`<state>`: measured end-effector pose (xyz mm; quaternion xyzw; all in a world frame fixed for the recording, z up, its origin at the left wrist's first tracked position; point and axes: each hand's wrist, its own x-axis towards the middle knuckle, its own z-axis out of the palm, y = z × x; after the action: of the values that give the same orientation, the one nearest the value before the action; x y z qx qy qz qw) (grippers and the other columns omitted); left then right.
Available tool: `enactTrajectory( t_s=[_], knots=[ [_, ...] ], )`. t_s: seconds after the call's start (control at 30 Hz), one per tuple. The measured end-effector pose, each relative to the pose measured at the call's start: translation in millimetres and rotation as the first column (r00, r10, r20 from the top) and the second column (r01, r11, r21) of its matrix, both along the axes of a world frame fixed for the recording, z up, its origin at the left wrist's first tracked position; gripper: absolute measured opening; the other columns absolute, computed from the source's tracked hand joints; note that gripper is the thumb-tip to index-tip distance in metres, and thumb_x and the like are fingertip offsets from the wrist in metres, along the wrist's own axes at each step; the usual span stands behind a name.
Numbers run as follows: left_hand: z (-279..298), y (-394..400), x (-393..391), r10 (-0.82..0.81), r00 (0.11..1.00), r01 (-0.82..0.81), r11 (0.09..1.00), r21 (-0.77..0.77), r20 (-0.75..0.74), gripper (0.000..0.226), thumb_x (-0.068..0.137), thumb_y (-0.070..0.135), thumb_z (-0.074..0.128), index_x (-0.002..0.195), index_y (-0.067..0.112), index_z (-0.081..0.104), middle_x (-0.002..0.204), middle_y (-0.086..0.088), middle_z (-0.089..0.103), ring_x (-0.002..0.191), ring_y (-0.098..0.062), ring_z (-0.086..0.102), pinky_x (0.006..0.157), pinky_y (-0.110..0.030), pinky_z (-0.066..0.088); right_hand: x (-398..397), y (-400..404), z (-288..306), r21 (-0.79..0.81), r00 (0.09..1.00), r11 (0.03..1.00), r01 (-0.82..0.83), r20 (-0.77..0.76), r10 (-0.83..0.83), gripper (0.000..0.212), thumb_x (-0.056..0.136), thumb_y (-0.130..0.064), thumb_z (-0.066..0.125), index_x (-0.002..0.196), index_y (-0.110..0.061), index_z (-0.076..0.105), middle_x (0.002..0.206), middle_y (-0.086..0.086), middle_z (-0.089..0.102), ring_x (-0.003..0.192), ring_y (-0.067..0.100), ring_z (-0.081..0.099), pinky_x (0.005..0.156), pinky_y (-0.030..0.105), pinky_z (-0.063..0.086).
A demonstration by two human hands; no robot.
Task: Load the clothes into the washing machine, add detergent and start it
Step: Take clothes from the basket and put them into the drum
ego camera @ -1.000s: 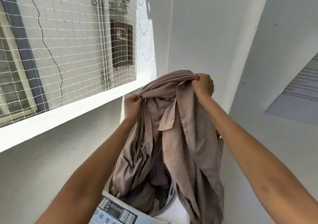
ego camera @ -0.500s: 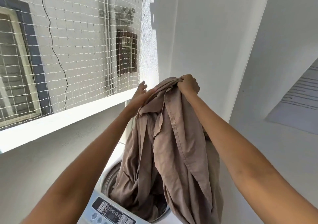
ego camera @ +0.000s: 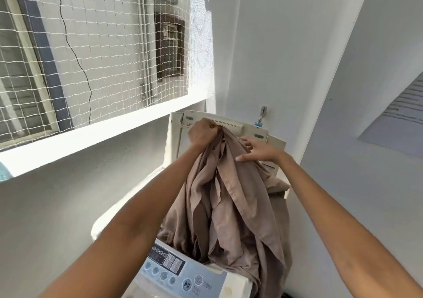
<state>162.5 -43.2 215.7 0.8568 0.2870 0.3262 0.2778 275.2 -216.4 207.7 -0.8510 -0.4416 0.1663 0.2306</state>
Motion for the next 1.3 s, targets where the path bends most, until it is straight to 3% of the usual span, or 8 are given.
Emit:
enactTrajectory(
  t_s=[0.27,0.4,0.6,0.8,0.93,1.13,1.23,1.3],
  knots=[
    [-11,-3,11,0.036,0.994,-0.016,0.982,-0.187,0.105,0.019,0.083,0.035,0.060,0.088,0.025,0.075,0.088,-0.004,0.074,0.088,-0.026,0.067,0.069,-0.031,0.048,6,-45,-93,0.019,0.968,0.968,0.250,-0.003,-0.250,0.081,0.052,-0.080,0.065,0.111,-0.025,0.063,0.108,-0.004,0.067,0.101,0.019,0.062,0.090,0.040,0.050],
    [-11,2,7,0.085,0.978,-0.028,0.959,-0.282,0.190,0.022,0.087,0.030,0.056,0.094,0.024,0.075,0.095,-0.003,0.073,0.091,-0.023,0.065,0.071,-0.029,0.047,5,-40,-51,-0.025,0.915,0.959,0.282,0.308,-0.261,0.044,0.079,-0.059,0.062,0.108,-0.026,0.066,0.108,0.004,0.068,0.104,0.027,0.061,0.074,0.031,0.043],
    [36,38,-1,0.219,0.875,0.009,0.884,-0.468,0.432,0.024,0.087,0.027,0.055,0.098,0.016,0.074,0.093,-0.012,0.072,0.090,-0.030,0.067,0.066,-0.025,0.041,3,-17,67,0.276,0.798,0.932,0.235,0.493,-0.347,0.030,0.081,-0.051,0.064,0.088,-0.022,0.069,0.100,0.010,0.068,0.099,0.032,0.061,0.068,0.030,0.035],
    [75,62,-13,0.123,0.949,-0.041,0.962,-0.272,0.290,0.026,0.085,0.036,0.057,0.096,0.019,0.073,0.098,-0.012,0.072,0.094,-0.031,0.065,0.070,-0.033,0.047,-9,14,174,0.524,0.725,0.818,0.238,0.464,-0.508,0.019,0.082,-0.031,0.058,0.092,-0.021,0.070,0.102,0.009,0.069,0.099,0.034,0.061,0.072,0.029,0.039],
    [55,56,-18,-0.048,0.996,0.063,0.977,-0.203,0.081,0.023,0.059,0.025,0.045,0.064,0.011,0.063,0.060,-0.010,0.056,0.069,-0.029,0.059,0.057,-0.032,0.046,-25,43,203,0.451,0.716,0.869,0.202,0.538,-0.445,0.024,0.081,-0.020,0.058,0.104,-0.014,0.064,0.108,0.008,0.066,0.102,0.031,0.060,0.075,0.029,0.040],
    [77,4,-20,-0.387,0.812,0.537,0.788,-0.300,0.437,0.039,0.082,0.009,0.062,0.120,0.005,0.056,0.101,-0.005,0.064,0.093,-0.015,0.062,0.077,-0.021,0.051,-36,74,165,0.313,0.774,0.913,0.261,0.498,-0.392,0.023,0.083,-0.014,0.057,0.106,-0.009,0.062,0.107,0.011,0.065,0.099,0.031,0.060,0.076,0.031,0.045],
    [78,3,-14,-0.441,0.857,0.494,0.850,-0.181,0.269,0.047,0.086,0.030,0.067,0.127,0.014,0.055,0.111,0.000,0.063,0.104,-0.016,0.061,0.090,-0.028,0.049,-36,77,148,0.278,0.803,0.926,0.257,0.472,-0.364,0.025,0.085,-0.020,0.059,0.108,-0.010,0.061,0.110,0.011,0.064,0.102,0.030,0.060,0.076,0.031,0.045],
    [68,7,-8,-0.329,0.930,0.338,0.940,-0.035,0.162,0.036,0.081,0.040,0.069,0.112,0.021,0.064,0.097,0.002,0.067,0.090,-0.015,0.063,0.081,-0.032,0.050,-35,75,142,0.253,0.833,0.941,0.226,0.450,-0.322,0.027,0.084,-0.024,0.062,0.107,-0.011,0.059,0.110,0.010,0.063,0.102,0.029,0.059,0.077,0.031,0.045]
  ],
)
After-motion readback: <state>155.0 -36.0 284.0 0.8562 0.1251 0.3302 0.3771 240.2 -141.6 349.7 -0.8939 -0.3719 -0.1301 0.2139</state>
